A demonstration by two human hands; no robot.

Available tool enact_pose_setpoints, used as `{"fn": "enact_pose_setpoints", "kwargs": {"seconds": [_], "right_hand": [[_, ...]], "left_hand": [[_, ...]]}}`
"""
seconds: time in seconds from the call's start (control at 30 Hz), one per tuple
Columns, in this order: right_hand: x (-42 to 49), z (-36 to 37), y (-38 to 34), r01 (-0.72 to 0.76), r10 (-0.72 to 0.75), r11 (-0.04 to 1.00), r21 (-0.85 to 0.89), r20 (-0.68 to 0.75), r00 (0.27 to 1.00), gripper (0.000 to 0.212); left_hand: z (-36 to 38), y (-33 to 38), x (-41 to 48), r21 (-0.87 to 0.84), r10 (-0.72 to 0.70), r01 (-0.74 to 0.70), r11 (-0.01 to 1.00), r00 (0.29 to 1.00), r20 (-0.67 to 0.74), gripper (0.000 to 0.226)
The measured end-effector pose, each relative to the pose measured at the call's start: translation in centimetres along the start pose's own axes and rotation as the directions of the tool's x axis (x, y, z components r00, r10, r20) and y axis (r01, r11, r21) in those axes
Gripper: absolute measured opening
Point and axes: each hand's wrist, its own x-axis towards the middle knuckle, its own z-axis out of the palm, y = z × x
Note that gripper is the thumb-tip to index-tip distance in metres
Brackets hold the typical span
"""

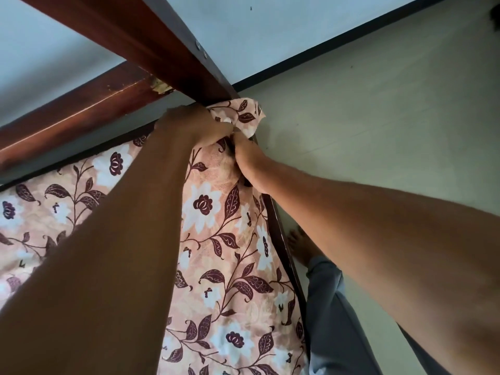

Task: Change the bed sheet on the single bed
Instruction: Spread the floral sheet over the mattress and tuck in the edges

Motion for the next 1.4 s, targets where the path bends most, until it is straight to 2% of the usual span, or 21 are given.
{"fn": "enact_pose_setpoints", "kwargs": {"seconds": [0.03,0.13,0.23,0.3,0.4,0.5,0.57,0.63,0.7,0.73,0.77,0.83,0.9,0.97,1.0,1.07,1.1,1.17,1.23,1.3,1.4], "right_hand": [[0.1,0.0,-0.4,0.003,-0.003,1.000,0.002,0.005,1.000,0.053],[0.4,-0.7,-1.0,-0.001,0.001,1.000,0.013,-0.007,1.000,0.056],[0.4,-0.6,-1.4,-0.011,0.007,0.996,0.087,0.038,0.999,0.050],[0.9,-0.2,-1.2,0.003,-0.011,0.986,0.166,0.046,0.999,0.040],[0.9,-0.1,-0.8,-0.120,0.092,0.965,0.231,0.130,0.987,0.050],[1.1,-0.8,0.0,-0.199,0.128,0.939,0.280,0.254,0.959,0.057],[0.9,-1.3,-0.1,-0.229,0.147,0.927,0.297,0.276,0.950,0.054],[0.8,-1.5,-0.1,-0.202,0.152,0.940,0.276,0.193,0.969,0.042],[1.1,-2.1,0.5,-0.083,0.093,0.978,0.194,-0.040,0.995,0.025],[0.9,-2.7,0.7,-0.007,0.030,0.987,0.159,-0.143,0.989,0.028],[0.7,-3.2,1.0,0.055,-0.030,0.988,0.143,-0.176,0.984,0.036],[-0.3,-4.2,1.1,0.145,-0.140,0.984,0.105,-0.049,0.989,0.050],[-1.0,-4.6,0.7,0.165,-0.165,0.986,0.016,0.123,0.979,0.047],[-1.6,-4.6,0.3,0.054,-0.060,0.998,0.029,0.264,0.963,0.038],[-1.8,-4.6,0.4,-0.018,-0.010,0.997,0.078,0.348,0.937,0.040],[-2.1,-4.8,1.0,-0.084,0.000,0.985,0.152,0.480,0.877,0.043],[-2.1,-4.8,1.5,-0.076,-0.022,0.981,0.180,0.492,0.870,0.040],[-1.9,-4.5,2.7,-0.021,-0.074,0.970,0.242,0.380,0.922,0.031],[-1.4,-3.4,3.2,0.038,-0.085,0.959,0.279,0.158,0.984,0.015],[-1.0,-2.1,3.2,0.085,-0.080,0.972,0.221,-0.034,0.996,0.012],[-0.2,-0.8,2.9,0.108,-0.091,0.989,0.099,-0.158,0.983,0.018]], "left_hand": [[-0.3,-0.2,-0.4,0.018,0.007,-0.007,1.000,1.000,-0.008,0.100],[-1.2,-0.7,-1.7,0.083,0.069,-0.065,0.994,0.997,-0.043,0.065],[-2.0,-0.3,-2.8,0.146,0.131,-0.126,0.981,0.991,-0.027,0.052],[-2.3,0.8,-2.6,0.203,0.128,-0.137,0.970,0.990,0.054,0.045],[-2.2,2.8,-1.2,0.210,0.094,-0.138,0.968,0.974,0.207,0.028],[-1.8,3.6,1.4,0.238,0.097,-0.174,0.956,0.948,0.304,0.030],[-1.6,3.8,2.7,0.297,0.066,-0.172,0.939,0.940,0.334,0.032],[-1.4,3.9,3.0,0.350,0.061,-0.194,0.916,0.931,0.359,0.032],[-1.5,4.3,2.6,0.336,0.081,-0.228,0.914,0.914,0.398,0.029],[-1.7,4.6,2.3,0.345,0.072,-0.231,0.910,0.906,0.418,0.027],[-1.7,4.7,2.3,0.350,0.057,-0.228,0.909,0.897,0.438,0.028],[-1.9,4.8,2.2,0.360,0.022,-0.207,0.910,0.890,0.456,0.034],[-2.0,4.8,2.0,0.363,0.016,-0.200,0.910,0.893,0.450,0.037],[-2.1,4.7,1.9,0.374,0.031,-0.219,0.901,0.894,0.448,0.036],[-2.0,4.7,2.0,0.384,0.044,-0.240,0.892,0.890,0.454,0.034],[-2.1,4.4,2.0,0.356,0.026,-0.219,0.909,0.879,0.475,0.030],[-2.3,4.3,1.8,0.343,0.026,-0.210,0.916,0.882,0.471,0.028],[-2.5,4.4,1.5,0.329,0.034,-0.203,0.922,0.891,0.453,0.024],[-2.6,4.6,1.5,0.264,0.049,-0.196,0.944,0.877,0.477,0.031],[-2.7,4.4,1.3,0.158,0.032,-0.129,0.979,0.863,0.504,0.037],[-2.9,3.8,1.4,-0.022,0.009,0.002,1.000,0.878,0.478,0.041]]}}
